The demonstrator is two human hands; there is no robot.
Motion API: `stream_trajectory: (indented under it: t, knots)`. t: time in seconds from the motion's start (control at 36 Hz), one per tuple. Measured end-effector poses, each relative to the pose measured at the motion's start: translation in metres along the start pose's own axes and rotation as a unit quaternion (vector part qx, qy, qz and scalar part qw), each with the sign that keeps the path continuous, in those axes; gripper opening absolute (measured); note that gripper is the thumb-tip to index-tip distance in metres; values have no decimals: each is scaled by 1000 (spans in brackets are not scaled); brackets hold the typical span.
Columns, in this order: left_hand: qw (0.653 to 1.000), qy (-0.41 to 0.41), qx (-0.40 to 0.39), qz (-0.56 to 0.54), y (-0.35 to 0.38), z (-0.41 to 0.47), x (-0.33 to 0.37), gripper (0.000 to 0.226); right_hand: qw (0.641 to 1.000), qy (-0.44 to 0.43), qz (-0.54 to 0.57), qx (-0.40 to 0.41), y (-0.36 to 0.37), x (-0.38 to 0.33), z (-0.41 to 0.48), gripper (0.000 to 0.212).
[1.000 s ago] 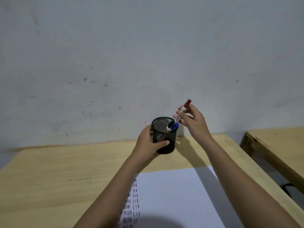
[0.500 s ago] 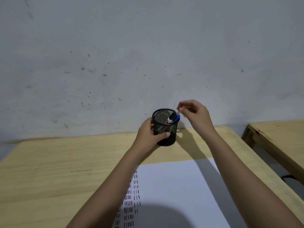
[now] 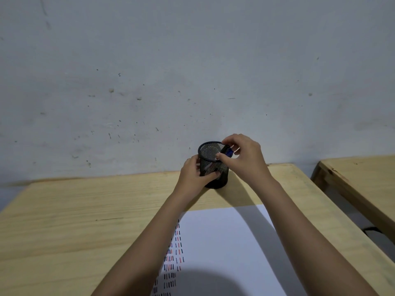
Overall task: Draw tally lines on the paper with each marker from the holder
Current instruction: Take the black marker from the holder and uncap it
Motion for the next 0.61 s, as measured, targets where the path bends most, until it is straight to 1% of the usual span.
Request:
stream_trajectory:
  t: [0.14, 0.25, 0.31, 0.44, 0.56, 0.61]
  knots:
    - [1000, 0, -2, 11, 0, -1, -1, 58, 999, 10, -17, -34, 0, -3, 6, 17]
    - [1000, 0, 0, 20, -1, -2, 1, 63, 998, 34, 23, -49, -3, -4, 8, 16]
    - [1000, 2, 2, 28, -1, -3, 2, 62, 997, 49, 57, -34, -5, -2, 7, 15]
    - [998, -2, 19, 61, -5, -6, 7, 49, 986, 86, 138, 35, -19, -6, 1, 20]
    - [997, -5, 37, 71, -16, -13, 21, 37, 966, 90, 227, 82, -36, -24, -2, 30]
    - [995, 5, 46, 85, -24, -17, 35, 34, 959, 80, 253, 96, -45, -36, -3, 30]
Point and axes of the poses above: each hand's wrist, its own z-axis towards the middle knuckle, its own y-axis out of the palm, x = y × z, the point moved 7 cm from there along z, towards the middle knuckle, and after that the axes turned 2 degrees about -y, right-handed, at the moved point
